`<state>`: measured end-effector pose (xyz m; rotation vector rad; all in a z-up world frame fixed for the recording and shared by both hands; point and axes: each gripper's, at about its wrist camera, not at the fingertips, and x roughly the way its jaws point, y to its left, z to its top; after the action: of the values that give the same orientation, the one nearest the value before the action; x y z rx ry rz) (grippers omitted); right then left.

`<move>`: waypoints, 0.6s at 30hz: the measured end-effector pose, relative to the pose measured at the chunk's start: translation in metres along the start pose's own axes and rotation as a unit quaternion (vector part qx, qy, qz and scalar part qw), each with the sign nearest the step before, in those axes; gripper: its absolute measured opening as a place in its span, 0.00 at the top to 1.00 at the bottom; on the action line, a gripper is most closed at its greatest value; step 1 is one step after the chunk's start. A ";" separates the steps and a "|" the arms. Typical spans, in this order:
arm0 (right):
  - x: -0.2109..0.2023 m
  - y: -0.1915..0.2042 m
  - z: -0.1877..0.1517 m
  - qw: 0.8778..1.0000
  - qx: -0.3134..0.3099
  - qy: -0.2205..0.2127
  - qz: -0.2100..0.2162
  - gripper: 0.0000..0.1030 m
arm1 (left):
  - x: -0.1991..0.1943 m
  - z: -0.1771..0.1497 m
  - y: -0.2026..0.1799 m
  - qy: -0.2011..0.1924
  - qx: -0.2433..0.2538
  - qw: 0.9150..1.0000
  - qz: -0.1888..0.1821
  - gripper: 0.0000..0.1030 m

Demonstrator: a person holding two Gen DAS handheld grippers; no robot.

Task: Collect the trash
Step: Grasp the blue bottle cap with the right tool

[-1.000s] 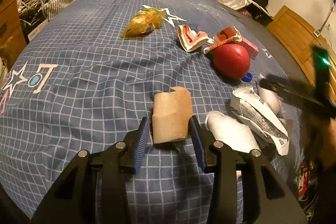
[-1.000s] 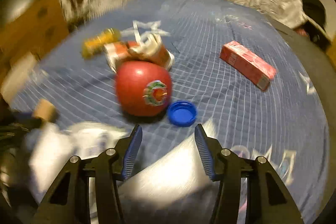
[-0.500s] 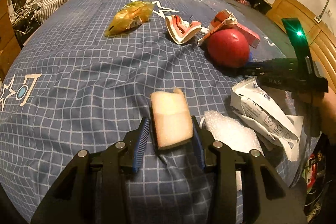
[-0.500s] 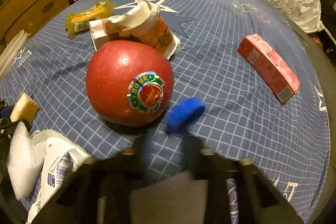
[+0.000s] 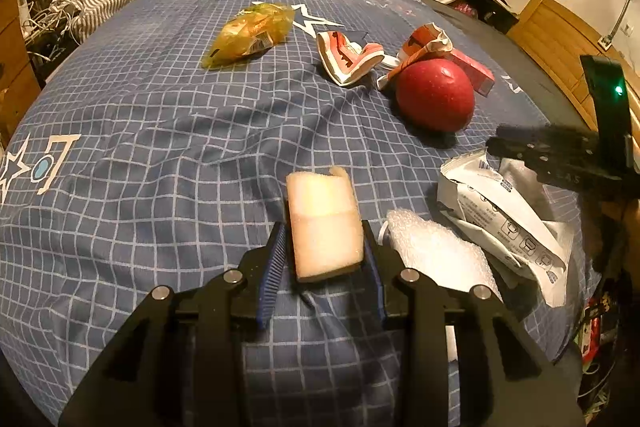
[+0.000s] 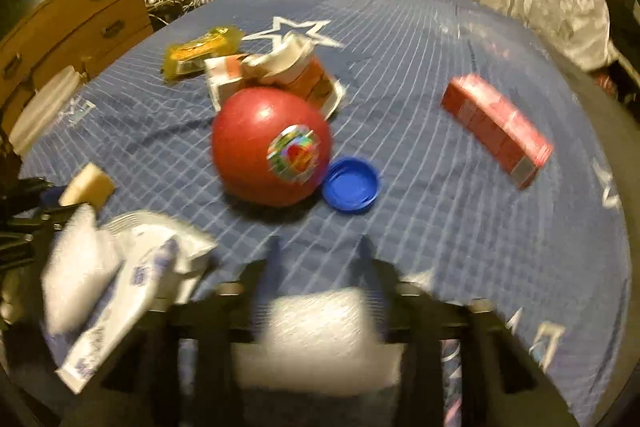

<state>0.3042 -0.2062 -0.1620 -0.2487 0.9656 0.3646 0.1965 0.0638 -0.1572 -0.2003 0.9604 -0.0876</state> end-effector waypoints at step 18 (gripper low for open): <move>0.050 -0.030 0.028 0.984 -0.154 0.019 0.092 0.49 | 0.009 0.010 -0.004 0.013 0.025 1.000 -0.001 0.65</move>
<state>0.3635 -0.2141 -0.1867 -0.4499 0.9702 0.6816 0.2098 0.0600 -0.1582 -0.1552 0.9825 -0.1165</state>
